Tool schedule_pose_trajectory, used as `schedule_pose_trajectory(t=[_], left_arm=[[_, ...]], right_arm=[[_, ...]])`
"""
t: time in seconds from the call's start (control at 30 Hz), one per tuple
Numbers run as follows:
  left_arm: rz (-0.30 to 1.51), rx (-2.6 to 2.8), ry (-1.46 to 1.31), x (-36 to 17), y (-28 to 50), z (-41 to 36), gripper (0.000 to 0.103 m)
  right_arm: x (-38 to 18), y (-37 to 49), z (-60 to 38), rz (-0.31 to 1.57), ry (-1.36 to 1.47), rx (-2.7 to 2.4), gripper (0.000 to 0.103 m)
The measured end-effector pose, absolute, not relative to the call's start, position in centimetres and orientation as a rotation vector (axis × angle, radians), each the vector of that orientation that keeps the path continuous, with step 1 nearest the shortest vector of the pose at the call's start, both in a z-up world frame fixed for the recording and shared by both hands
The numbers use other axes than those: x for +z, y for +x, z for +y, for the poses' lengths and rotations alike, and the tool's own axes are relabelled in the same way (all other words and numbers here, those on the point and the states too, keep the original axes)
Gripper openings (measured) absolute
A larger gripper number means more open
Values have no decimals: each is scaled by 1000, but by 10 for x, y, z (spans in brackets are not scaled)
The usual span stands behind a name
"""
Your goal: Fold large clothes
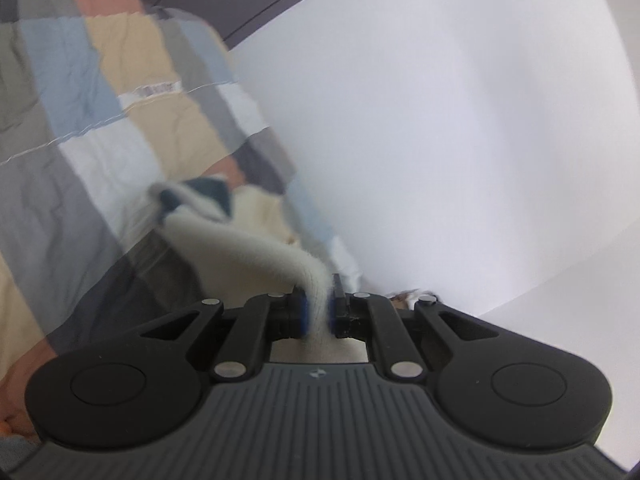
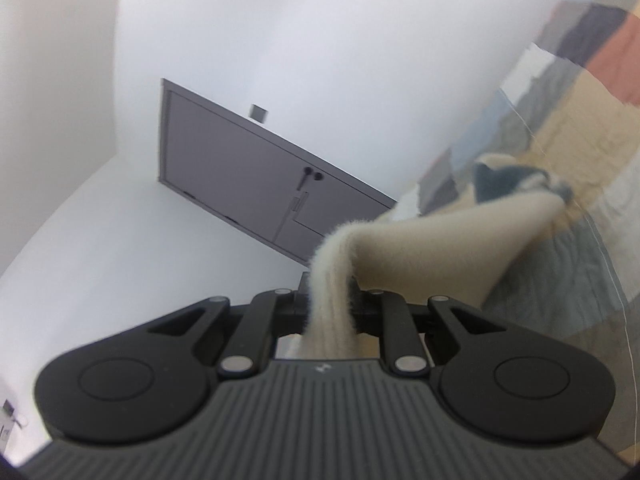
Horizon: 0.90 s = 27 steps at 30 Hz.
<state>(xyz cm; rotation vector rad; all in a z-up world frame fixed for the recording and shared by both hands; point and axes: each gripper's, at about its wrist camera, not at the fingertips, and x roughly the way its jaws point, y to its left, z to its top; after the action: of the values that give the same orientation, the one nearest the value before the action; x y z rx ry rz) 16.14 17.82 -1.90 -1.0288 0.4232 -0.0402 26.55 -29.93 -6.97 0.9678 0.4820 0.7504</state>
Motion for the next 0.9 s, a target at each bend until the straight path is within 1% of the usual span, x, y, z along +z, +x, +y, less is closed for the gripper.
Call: schedule_pose_trajectory(t=[0.23,0.43,0.5,0.63,0.9], left_arm=[[291,-142,-1020,28,128,177,10],[185,-172,-969,43,104,171,10],[173,-149,-965,37,110,172,10],[201,-130,-994,7,141,179,11],[271,-49,-1027,-50,247,219,11]], right_arm=[[-28,248,-314,397,939,815,17],[-14,233,-324,331,940,844,17],[-15,238,-323,336,936,824,17],[-28,263,-313,380,909,719,17],[-60,346,-295,467,906,554,17]])
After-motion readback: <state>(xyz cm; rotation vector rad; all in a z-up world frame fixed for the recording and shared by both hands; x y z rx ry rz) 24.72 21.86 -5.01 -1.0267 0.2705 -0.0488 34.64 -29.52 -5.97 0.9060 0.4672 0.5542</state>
